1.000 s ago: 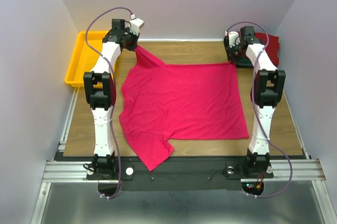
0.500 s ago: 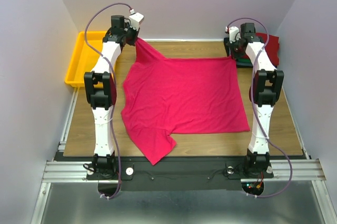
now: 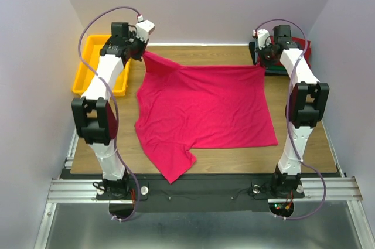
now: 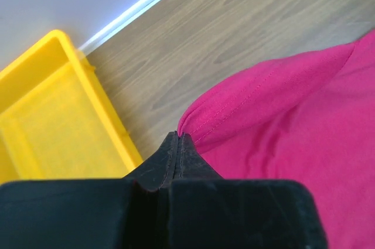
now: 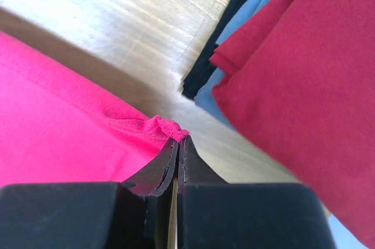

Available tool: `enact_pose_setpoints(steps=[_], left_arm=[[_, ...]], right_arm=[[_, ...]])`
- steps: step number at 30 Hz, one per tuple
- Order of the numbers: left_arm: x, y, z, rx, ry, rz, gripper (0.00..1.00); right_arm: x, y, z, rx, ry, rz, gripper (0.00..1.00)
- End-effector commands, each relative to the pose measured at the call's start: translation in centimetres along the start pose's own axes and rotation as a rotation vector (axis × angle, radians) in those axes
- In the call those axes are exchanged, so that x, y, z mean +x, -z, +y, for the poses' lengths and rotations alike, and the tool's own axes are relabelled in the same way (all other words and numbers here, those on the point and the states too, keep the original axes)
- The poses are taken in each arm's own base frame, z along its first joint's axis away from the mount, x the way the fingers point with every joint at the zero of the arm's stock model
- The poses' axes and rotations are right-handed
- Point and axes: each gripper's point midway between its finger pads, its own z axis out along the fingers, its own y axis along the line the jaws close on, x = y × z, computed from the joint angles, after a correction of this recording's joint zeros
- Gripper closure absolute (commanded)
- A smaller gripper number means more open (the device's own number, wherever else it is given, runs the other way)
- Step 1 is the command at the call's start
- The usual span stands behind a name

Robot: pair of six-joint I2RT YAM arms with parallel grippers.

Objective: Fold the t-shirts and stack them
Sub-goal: Fold the tshirt

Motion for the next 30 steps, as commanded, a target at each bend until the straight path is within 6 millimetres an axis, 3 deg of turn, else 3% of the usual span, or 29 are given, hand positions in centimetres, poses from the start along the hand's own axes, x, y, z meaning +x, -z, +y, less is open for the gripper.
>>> enact_pose_setpoints(steps=[1, 2, 7, 8, 10, 11, 16, 18, 20, 24, 30], left_arm=[[-1.8, 5.7, -2.1, -0.012, -0.056, -0.031, 1.0], [0.0, 5.7, -3.2, 0.006, -0.049, 0.014, 1.0], [4.2, 8.2, -8.4, 0.051, -0.023, 0.141, 1.0], [5.9, 8.3, -10.1, 0.061, -0.026, 0.189, 1.0], [6.9, 9.4, -11.4, 0.062, -0.015, 0.202, 1.0], [8.6, 9.6, -13.0, 0.082, 0.0, 0.239, 1.0], [11.5, 11.4, -16.0, 0.131, 0.005, 0.292, 1.0], [13.9, 11.7, -17.3, 0.172, -0.001, 0.353, 1.0], [14.8, 11.8, -17.8, 0.183, -0.008, 0.374, 1.0], [15.8, 11.5, -18.0, 0.193, -0.026, 0.411, 1.0], [13.6, 12.1, -17.0, 0.178, -0.062, 0.375, 1.0]], right_arm=[[-1.5, 2.9, -0.3, 0.012, 0.057, -0.07, 0.99], [-1.2, 3.1, 0.0, 0.007, 0.06, -0.067, 0.99], [-0.5, 3.6, 0.5, -0.004, 0.084, -0.057, 0.99], [-0.4, 3.7, 0.6, -0.008, 0.087, -0.058, 0.99], [0.4, 4.1, 1.1, -0.02, 0.105, -0.047, 0.99], [0.6, 4.2, 1.2, -0.024, 0.121, -0.045, 0.99], [3.5, 4.6, 2.5, -0.047, 0.168, 0.007, 1.0], [5.4, 4.2, 3.1, -0.064, 0.183, 0.05, 0.99], [6.7, 3.7, 3.5, -0.077, 0.186, 0.081, 1.0], [7.5, 3.2, 3.9, -0.095, 0.183, 0.099, 0.99], [6.3, 4.9, 3.7, -0.072, 0.198, 0.062, 1.0]])
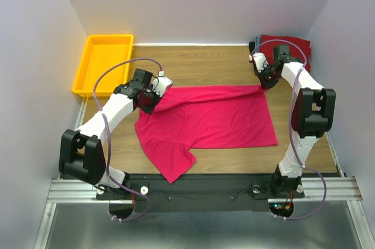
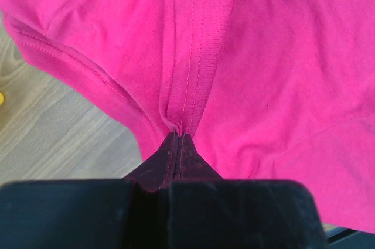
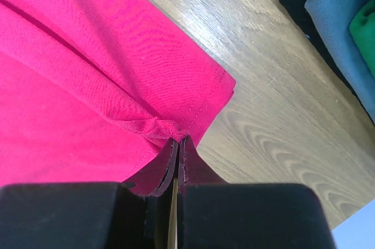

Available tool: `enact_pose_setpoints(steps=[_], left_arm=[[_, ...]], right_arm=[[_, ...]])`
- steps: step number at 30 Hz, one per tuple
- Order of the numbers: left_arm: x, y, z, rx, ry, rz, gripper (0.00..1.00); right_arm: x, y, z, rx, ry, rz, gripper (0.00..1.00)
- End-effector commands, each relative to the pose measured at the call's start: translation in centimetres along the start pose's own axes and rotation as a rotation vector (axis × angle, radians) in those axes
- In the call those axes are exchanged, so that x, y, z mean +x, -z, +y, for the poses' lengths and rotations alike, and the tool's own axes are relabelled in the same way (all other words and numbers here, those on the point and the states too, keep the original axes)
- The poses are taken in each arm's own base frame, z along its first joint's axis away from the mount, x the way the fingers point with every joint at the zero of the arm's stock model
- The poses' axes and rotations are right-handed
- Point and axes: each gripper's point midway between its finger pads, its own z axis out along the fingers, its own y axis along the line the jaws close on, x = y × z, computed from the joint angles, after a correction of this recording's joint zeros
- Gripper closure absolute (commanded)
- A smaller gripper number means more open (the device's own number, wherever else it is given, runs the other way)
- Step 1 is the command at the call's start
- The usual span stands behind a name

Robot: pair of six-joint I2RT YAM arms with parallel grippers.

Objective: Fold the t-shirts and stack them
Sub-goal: Fold the tshirt

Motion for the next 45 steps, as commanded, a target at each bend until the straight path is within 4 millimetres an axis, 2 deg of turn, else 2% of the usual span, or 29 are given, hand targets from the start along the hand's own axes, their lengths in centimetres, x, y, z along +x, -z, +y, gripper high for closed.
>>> enact_pose_setpoints(steps=[1, 4, 6, 8, 10, 11, 12, 13, 15, 16, 17, 20, 23, 24, 26, 27, 28, 31, 34, 37, 45], left_arm=[[-1.8, 2.1, 0.7, -0.034, -0.044, -0.04, 1.0], [-1.4, 2.5, 0.5, -0.02, -0.067, -0.034, 1.0], [-1.2, 2.3, -0.1, 0.014, -0.069, -0.033, 1.0], [-0.2, 1.6, -0.8, 0.045, -0.086, -0.005, 1.0], [1.1, 0.9, -1.2, 0.074, -0.103, 0.041, 0.98], [2.0, 0.2, -1.6, 0.111, -0.141, 0.075, 0.88], [2.5, 0.1, -1.8, 0.127, -0.154, 0.093, 0.71], [2.7, 0.2, -1.9, 0.141, -0.183, 0.101, 0.67], [1.6, 0.9, -2.3, 0.166, -0.204, 0.054, 0.59], [0.9, 1.6, -2.7, 0.187, -0.212, 0.026, 0.5], [-0.8, 2.3, -3.1, 0.215, -0.228, -0.032, 0.47], [-3.5, 2.4, -3.1, 0.238, -0.208, -0.091, 0.45], [-5.7, 0.5, -2.5, 0.251, -0.173, -0.107, 0.44], [-6.3, -0.1, -2.5, 0.259, -0.132, -0.109, 0.44], [-8.2, -2.0, -2.3, 0.28, -0.095, -0.132, 0.44], [-8.3, -3.8, -2.2, 0.287, -0.053, -0.118, 0.44], [-9.3, -4.1, -1.9, 0.286, -0.047, -0.131, 0.45], [-9.4, -6.7, -1.4, 0.284, -0.01, -0.101, 0.45], [-10.0, -7.8, -0.8, 0.264, -0.007, -0.101, 0.45], [-9.0, -9.7, -0.7, 0.266, 0.008, -0.052, 0.45], [-7.4, -11.0, -2.3, 0.354, 0.027, -0.013, 0.45]], right_arm=[[-2.0, 3.5, -1.2, 0.078, 0.054, -0.075, 0.99], [-1.0, 4.0, -0.3, 0.068, 0.081, -0.061, 0.99], [-0.1, 3.7, 0.5, 0.048, 0.096, -0.046, 0.99], [1.2, 2.9, 1.5, 0.014, 0.089, -0.021, 0.99], [2.0, 2.5, 2.1, -0.007, 0.089, 0.002, 0.81], [2.6, 2.3, 2.5, -0.026, 0.092, 0.02, 0.56], [2.8, 2.4, 2.8, -0.036, 0.098, 0.027, 0.49], [3.2, 2.6, 3.2, -0.053, 0.102, 0.039, 0.45], [2.5, 3.6, 3.2, -0.042, 0.106, 0.016, 0.38], [2.3, 3.9, 3.2, -0.041, 0.103, 0.01, 0.37], [1.8, 4.1, 3.1, -0.038, 0.09, -0.004, 0.36], [0.3, 4.4, 2.4, -0.03, 0.064, -0.033, 0.38], [-0.4, 3.2, 1.6, -0.043, -0.01, -0.027, 0.43], [-0.4, 2.3, 1.6, -0.059, -0.059, -0.015, 0.48], [-0.9, 1.6, 0.7, -0.043, -0.1, -0.009, 0.53], [-0.3, 0.4, 0.8, -0.061, -0.157, 0.023, 0.54], [-0.8, 0.4, 0.2, -0.046, -0.169, 0.02, 0.55], [-0.4, -0.6, 0.3, -0.06, -0.222, 0.05, 0.55], [-0.6, -0.7, 0.4, -0.07, -0.237, 0.046, 0.55], [-0.4, -0.6, 0.6, -0.071, -0.237, 0.051, 0.55], [0.1, -0.3, 0.7, -0.063, -0.219, 0.064, 0.56]])
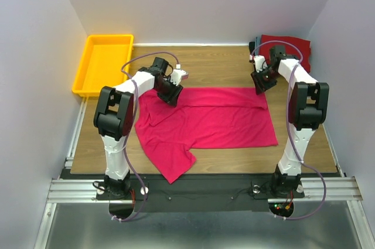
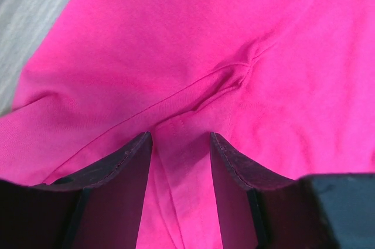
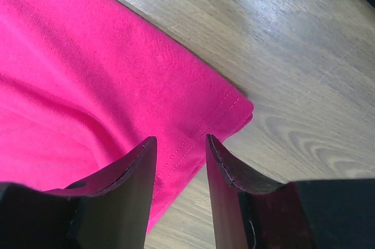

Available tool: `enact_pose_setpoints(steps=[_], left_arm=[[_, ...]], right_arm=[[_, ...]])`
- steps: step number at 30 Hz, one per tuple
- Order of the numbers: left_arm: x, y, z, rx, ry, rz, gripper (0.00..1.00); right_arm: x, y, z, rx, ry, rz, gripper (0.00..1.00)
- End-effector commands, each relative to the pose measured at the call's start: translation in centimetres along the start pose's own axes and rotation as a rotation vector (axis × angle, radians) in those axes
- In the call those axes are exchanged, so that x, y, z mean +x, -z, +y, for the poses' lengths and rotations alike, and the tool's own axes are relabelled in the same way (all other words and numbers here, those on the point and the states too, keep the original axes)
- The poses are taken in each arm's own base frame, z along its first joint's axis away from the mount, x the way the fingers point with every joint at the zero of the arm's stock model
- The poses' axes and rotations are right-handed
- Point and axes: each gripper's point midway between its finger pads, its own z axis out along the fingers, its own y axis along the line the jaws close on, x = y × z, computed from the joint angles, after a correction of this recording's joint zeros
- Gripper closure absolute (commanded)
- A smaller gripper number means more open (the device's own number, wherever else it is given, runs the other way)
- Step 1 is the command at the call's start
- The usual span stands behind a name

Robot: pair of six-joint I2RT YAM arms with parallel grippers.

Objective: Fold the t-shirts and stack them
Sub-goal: Fold the tshirt

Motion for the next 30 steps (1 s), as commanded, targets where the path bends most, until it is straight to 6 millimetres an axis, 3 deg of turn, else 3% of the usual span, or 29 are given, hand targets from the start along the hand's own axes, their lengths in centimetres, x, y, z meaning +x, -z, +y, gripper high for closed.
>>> enact_pose_setpoints(steps=[1, 6, 9, 12, 14, 17, 19, 25, 27, 28, 30], left_arm=[[-1.5, 0.3, -1.3, 0.064, -0.004, -0.046, 0.46], [-1.9, 2.2, -3.9, 0.147, -0.079, -0.078, 0.57], [-0.6, 2.9, -6.8, 0.212, -0.151, -0.04, 0.75], [2.2, 2.9, -10.1, 0.307, -0.198, 0.053, 0.84], [3.6, 2.8, -11.8, 0.341, -0.258, 0.102, 0.85], [4.0, 3.7, -12.2, 0.328, -0.298, 0.111, 0.61], [3.2, 4.7, -11.9, 0.288, -0.326, 0.083, 0.51], [-0.2, 7.0, -8.7, 0.169, -0.263, -0.021, 0.48], [-2.5, 8.2, -4.6, 0.058, -0.169, -0.097, 0.48], [-3.8, 9.0, -1.3, -0.031, -0.113, -0.139, 0.48], [-5.0, 9.8, 2.7, -0.142, -0.053, -0.169, 0.48]], right_arm=[[-1.0, 2.1, -0.4, 0.037, 0.005, -0.039, 0.56], [-1.2, 2.4, -0.7, 0.049, 0.01, -0.042, 0.56], [-1.4, 2.4, -0.9, 0.057, 0.016, -0.042, 0.56], [-1.5, 2.6, -1.4, 0.072, 0.022, -0.042, 0.56], [-1.8, 2.7, -1.5, 0.078, 0.028, -0.044, 0.56], [-1.8, 2.8, -1.5, 0.077, 0.028, -0.045, 0.55], [-1.8, 2.7, -1.4, 0.072, 0.029, -0.045, 0.55], [-2.4, 2.4, -1.5, 0.064, 0.011, -0.057, 0.56], [-3.0, 2.4, -1.9, 0.07, 0.01, -0.069, 0.56], [-3.3, 2.1, -2.1, 0.071, 0.005, -0.07, 0.56], [-4.7, 2.4, -3.0, 0.093, -0.003, -0.099, 0.56]])
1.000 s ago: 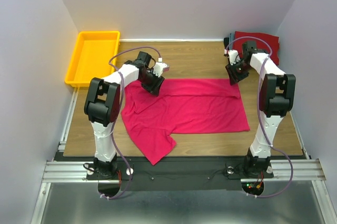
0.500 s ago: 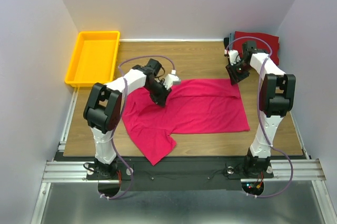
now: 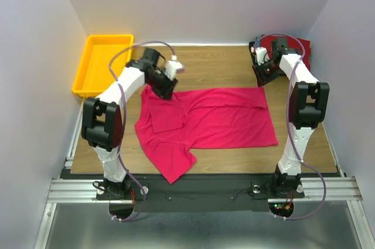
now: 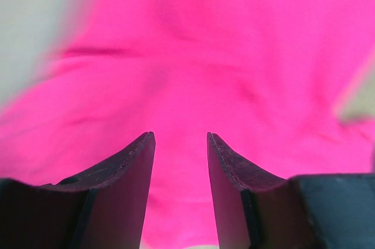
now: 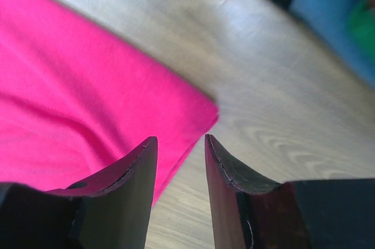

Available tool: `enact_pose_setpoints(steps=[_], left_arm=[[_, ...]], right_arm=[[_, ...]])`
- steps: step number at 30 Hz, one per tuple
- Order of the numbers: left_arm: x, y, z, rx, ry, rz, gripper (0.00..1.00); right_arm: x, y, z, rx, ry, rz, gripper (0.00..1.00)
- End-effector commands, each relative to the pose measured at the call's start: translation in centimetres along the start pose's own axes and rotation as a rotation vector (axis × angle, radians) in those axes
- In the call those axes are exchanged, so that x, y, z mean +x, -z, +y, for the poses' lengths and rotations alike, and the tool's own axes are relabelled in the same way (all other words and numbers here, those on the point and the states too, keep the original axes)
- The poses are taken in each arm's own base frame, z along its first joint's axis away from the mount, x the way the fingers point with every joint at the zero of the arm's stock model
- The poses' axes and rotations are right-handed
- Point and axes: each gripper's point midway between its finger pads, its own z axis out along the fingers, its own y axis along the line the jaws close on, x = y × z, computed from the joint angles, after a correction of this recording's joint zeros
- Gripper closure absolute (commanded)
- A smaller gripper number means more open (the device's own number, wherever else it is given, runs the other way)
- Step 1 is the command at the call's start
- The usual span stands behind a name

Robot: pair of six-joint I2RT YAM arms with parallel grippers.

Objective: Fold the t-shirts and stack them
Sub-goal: Fold the tshirt

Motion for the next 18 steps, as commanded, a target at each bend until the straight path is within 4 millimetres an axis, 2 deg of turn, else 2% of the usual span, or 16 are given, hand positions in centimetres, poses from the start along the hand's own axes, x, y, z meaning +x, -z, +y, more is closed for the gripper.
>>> enact_pose_setpoints(steps=[1, 2, 3, 4, 5, 6, 7, 8, 10, 14, 18], left_arm=[[-2.8, 3.2, 9.2, -0.26, 0.123, -0.109, 0.48], [-2.8, 3.6, 10.7, -0.281, 0.141, -0.116, 0.48], [-3.6, 5.1, 13.1, -0.348, 0.162, -0.145, 0.48], [-3.9, 5.2, 14.9, -0.377, 0.172, -0.144, 0.47], [-2.9, 4.4, 15.5, -0.368, 0.19, -0.119, 0.47], [-3.4, 5.4, 17.0, -0.414, 0.196, -0.129, 0.47], [-2.6, 4.4, 17.9, -0.413, 0.217, -0.101, 0.46], [-2.8, 4.8, 18.9, -0.439, 0.219, -0.101, 0.45], [-1.8, 4.5, 20.5, -0.452, 0.257, -0.086, 0.44], [0.3, 3.6, 21.3, -0.427, 0.31, -0.054, 0.44], [2.0, 2.8, 20.8, -0.416, 0.325, -0.023, 0.44]], right_arm=[[-3.0, 0.7, -2.1, 0.049, -0.017, -0.068, 0.56], [-3.2, 0.4, -2.4, 0.055, -0.017, -0.068, 0.56], [-4.0, 0.3, -3.1, 0.073, -0.023, -0.08, 0.54], [-4.2, -0.1, -3.3, 0.075, -0.031, -0.079, 0.53], [-4.5, -0.3, -3.5, 0.078, -0.034, -0.084, 0.52], [-4.7, -0.4, -3.6, 0.077, -0.035, -0.088, 0.52], [-4.9, -0.9, -3.6, 0.064, -0.037, -0.094, 0.5], [-5.0, -1.2, -3.7, 0.061, -0.037, -0.096, 0.49], [-5.1, -1.9, -3.6, 0.042, -0.051, -0.096, 0.47], [-4.0, -2.5, -2.4, -0.005, -0.056, -0.077, 0.45], [-2.6, -1.4, -2.0, 0.018, -0.051, -0.045, 0.45]])
